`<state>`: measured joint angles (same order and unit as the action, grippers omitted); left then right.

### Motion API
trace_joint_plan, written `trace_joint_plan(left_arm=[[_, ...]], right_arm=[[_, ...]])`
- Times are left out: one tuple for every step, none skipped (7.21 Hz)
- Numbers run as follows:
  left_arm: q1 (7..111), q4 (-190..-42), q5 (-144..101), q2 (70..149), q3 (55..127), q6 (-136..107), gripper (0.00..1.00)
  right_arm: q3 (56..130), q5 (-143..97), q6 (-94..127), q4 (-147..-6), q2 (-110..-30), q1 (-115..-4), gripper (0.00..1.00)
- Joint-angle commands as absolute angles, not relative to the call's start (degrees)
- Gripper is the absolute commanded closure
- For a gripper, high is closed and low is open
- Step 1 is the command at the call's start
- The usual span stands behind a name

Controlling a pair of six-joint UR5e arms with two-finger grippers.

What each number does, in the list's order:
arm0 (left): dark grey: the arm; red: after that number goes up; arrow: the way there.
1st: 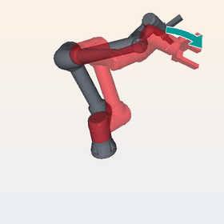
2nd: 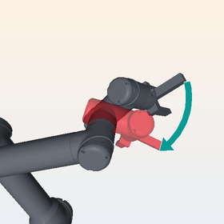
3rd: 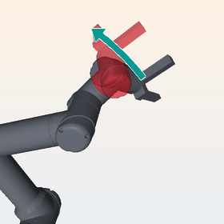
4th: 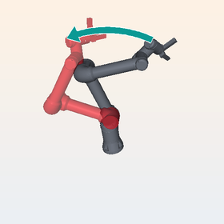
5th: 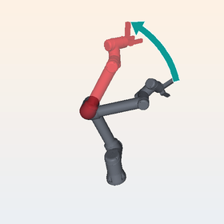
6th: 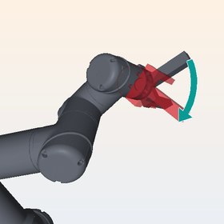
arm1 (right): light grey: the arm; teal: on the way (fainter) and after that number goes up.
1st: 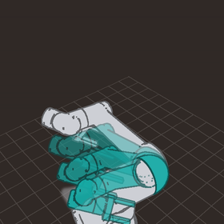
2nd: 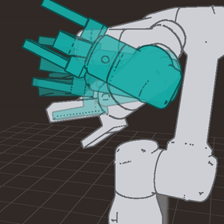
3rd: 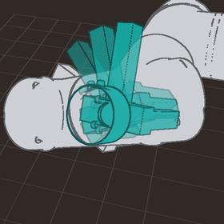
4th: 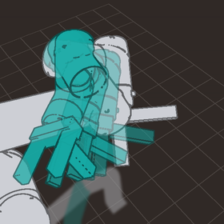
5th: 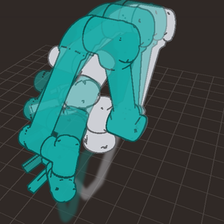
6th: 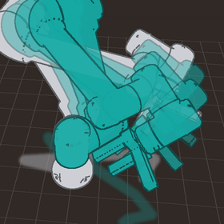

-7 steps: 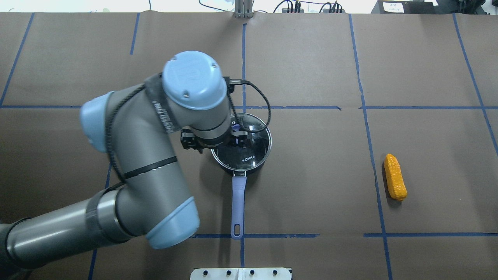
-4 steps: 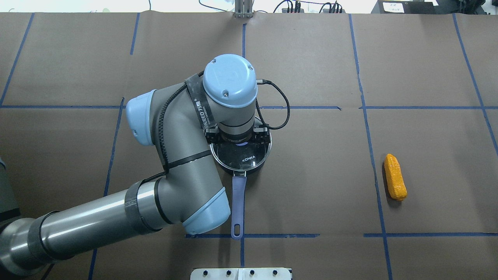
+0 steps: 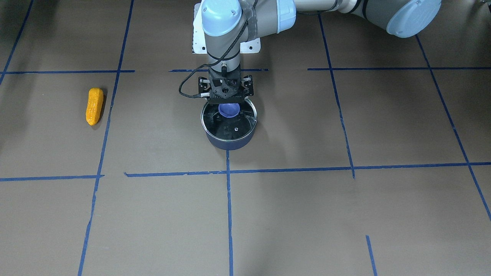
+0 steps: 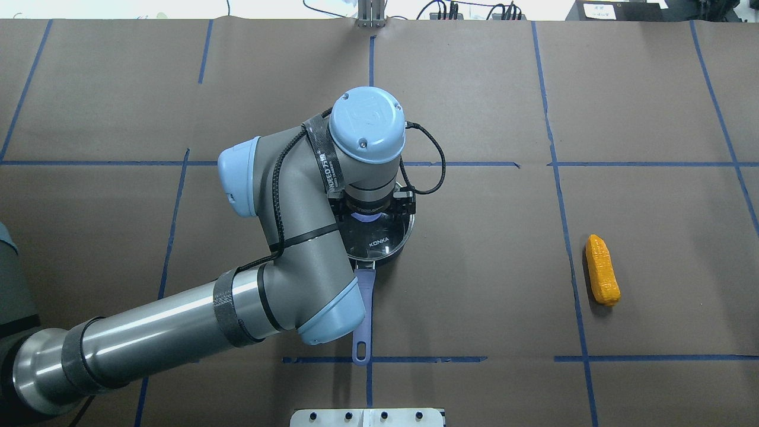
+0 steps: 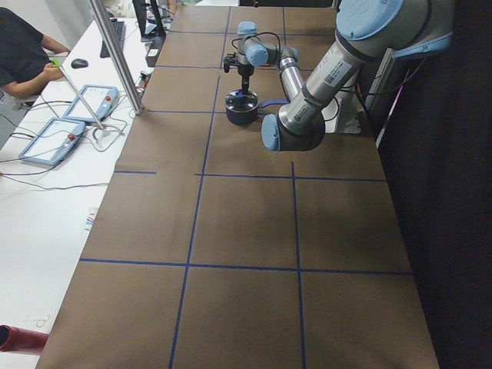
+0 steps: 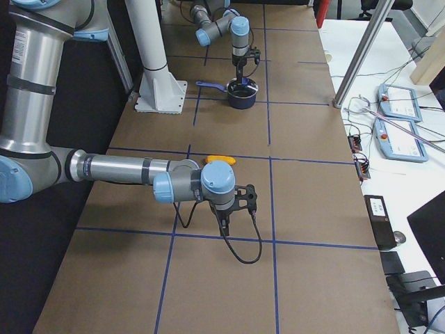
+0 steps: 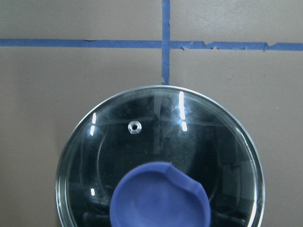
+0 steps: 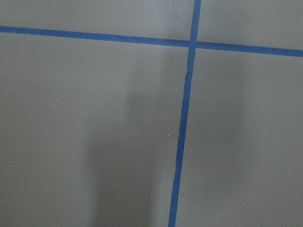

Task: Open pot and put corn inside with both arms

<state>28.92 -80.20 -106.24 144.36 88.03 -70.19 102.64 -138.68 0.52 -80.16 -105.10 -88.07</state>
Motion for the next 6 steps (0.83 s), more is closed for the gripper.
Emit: trace_joint_plan(left_arm=[[28.9, -82.4, -105.3, 144.3, 86.3, -70.1, 0.04], [28.9, -82.4, -105.3, 144.4, 86.4, -70.2, 0.33], [28.9, -82.4, -105.2, 144.4, 86.9, -70.1, 0.74], [29.0, -82.2, -105.1, 144.4, 87.7, -70.0, 0.96], [29.3, -81.7, -105.1, 144.3, 89.5, -70.0, 1.0], [30.1, -81.4, -105.1, 144.0, 91.9, -70.0, 1.0]], right_arm=[[102.5, -138.7, 0.5, -80.2, -105.1, -88.0, 0.0], [102.5, -138.7, 0.6, -80.2, -105.1, -88.0, 0.0], [102.4, -138.7, 0.6, -80.2, -105.1, -88.0, 0.0], [102.2, -138.7, 0.6, -80.2, -105.1, -87.9, 0.0], [102.2, -138.7, 0.6, -80.2, -105.1, -87.7, 0.0], [102.2, -138.7, 0.6, -80.2, -105.1, -87.5, 0.0]])
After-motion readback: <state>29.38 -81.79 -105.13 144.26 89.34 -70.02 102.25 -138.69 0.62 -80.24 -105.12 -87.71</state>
